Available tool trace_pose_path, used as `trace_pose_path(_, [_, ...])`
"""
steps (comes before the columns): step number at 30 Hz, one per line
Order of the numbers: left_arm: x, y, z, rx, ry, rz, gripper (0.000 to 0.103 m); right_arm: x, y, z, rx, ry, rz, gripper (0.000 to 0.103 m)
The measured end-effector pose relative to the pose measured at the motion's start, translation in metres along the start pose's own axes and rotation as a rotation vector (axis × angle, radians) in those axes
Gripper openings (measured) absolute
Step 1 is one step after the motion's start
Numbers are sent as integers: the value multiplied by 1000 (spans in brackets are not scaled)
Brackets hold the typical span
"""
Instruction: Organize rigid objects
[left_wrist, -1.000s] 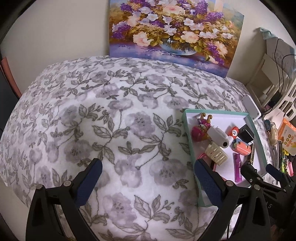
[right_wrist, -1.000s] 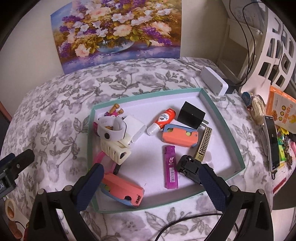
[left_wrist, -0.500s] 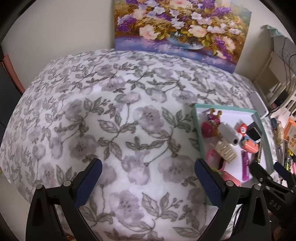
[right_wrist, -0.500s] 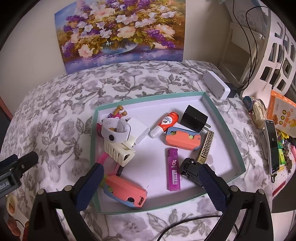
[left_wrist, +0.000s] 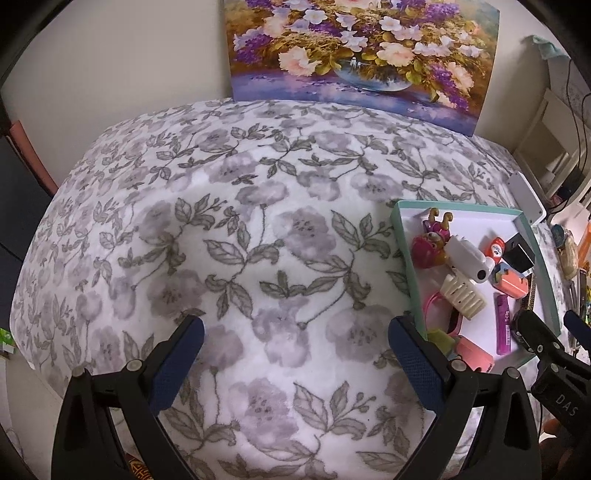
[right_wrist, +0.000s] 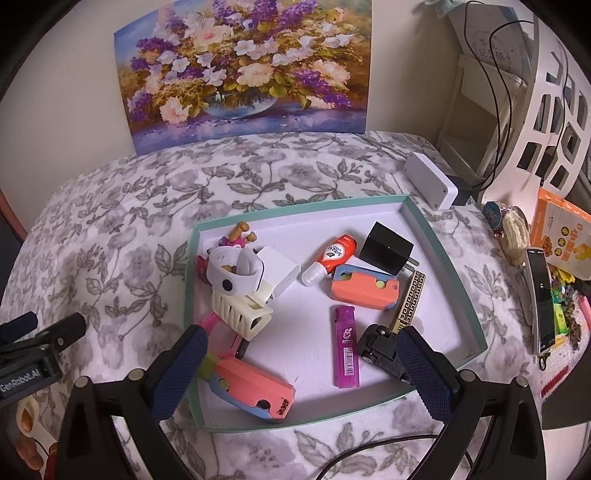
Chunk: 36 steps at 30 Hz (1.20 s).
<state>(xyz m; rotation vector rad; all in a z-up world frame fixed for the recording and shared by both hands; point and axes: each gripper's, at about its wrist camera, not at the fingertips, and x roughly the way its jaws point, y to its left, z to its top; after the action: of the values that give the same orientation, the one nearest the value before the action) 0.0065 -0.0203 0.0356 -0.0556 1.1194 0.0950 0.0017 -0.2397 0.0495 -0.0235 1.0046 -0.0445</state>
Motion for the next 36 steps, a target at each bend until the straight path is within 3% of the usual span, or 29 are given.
trace_pose_path(36, [12,-2,-4,36,63,24,100,4,3,-1,-23,12,0,103])
